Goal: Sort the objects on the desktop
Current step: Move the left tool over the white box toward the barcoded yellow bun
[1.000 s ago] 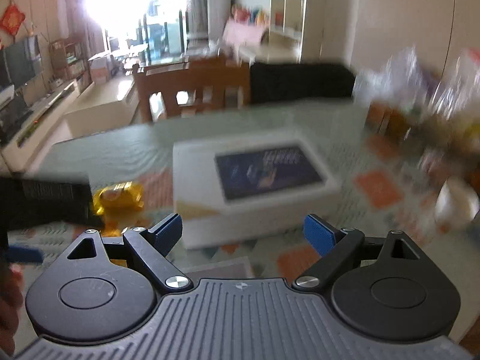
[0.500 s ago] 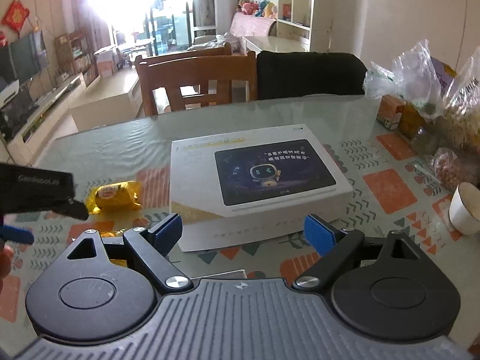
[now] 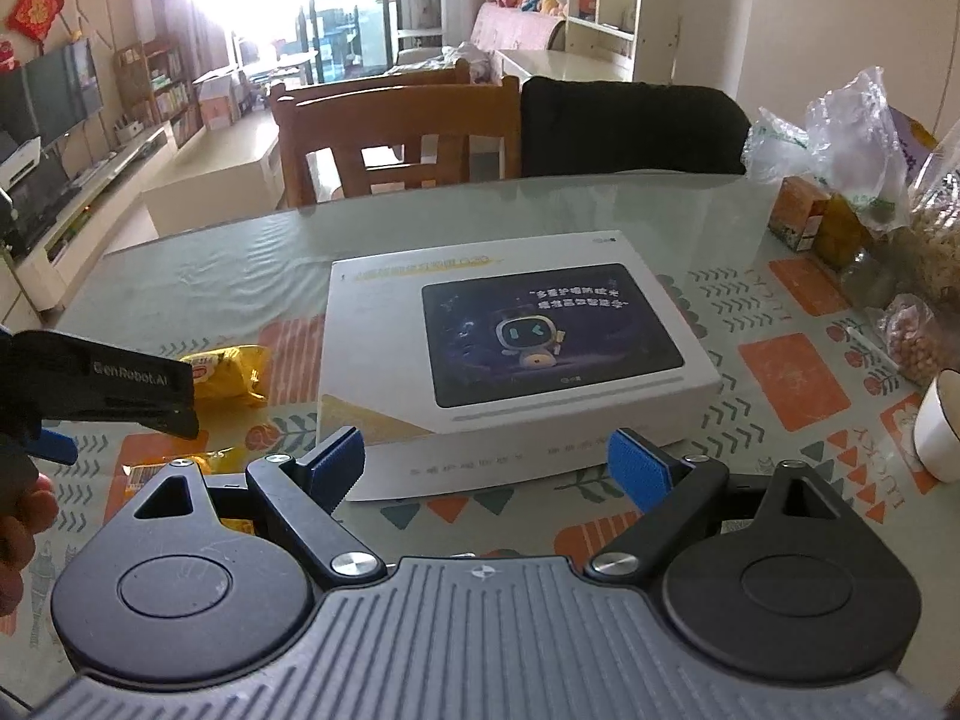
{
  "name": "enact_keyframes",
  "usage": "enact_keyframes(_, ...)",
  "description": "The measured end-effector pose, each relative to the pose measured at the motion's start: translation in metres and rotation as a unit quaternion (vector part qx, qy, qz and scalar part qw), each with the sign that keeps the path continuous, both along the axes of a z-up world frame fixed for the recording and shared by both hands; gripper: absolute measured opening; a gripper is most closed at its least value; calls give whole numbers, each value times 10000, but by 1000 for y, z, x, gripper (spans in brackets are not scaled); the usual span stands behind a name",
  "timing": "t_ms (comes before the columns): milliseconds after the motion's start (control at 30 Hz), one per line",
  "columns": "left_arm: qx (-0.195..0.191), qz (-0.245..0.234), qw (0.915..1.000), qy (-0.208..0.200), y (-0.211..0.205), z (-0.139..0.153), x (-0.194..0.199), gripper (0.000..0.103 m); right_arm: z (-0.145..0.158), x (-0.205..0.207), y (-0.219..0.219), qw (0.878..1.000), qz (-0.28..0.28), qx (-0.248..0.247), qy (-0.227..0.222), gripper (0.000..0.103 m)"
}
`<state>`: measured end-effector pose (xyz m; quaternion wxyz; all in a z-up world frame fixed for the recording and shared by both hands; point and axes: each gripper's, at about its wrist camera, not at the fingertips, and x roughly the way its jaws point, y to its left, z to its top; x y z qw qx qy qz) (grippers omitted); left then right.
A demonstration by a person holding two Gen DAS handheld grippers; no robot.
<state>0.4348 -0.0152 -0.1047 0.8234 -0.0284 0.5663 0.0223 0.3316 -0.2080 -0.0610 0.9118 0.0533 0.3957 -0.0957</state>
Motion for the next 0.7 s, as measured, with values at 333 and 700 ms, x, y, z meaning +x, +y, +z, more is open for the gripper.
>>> enact_keyframes(333, 182, 146, 9997, 98, 1, -13, 5, 103, -9, 13, -1, 9997, 224, 88, 94, 103)
enact_keyframes(700, 429, -25, 9986, 310, -6, -34, 17, 103, -17, 25, -6, 9992, 318, 165, 181, 103)
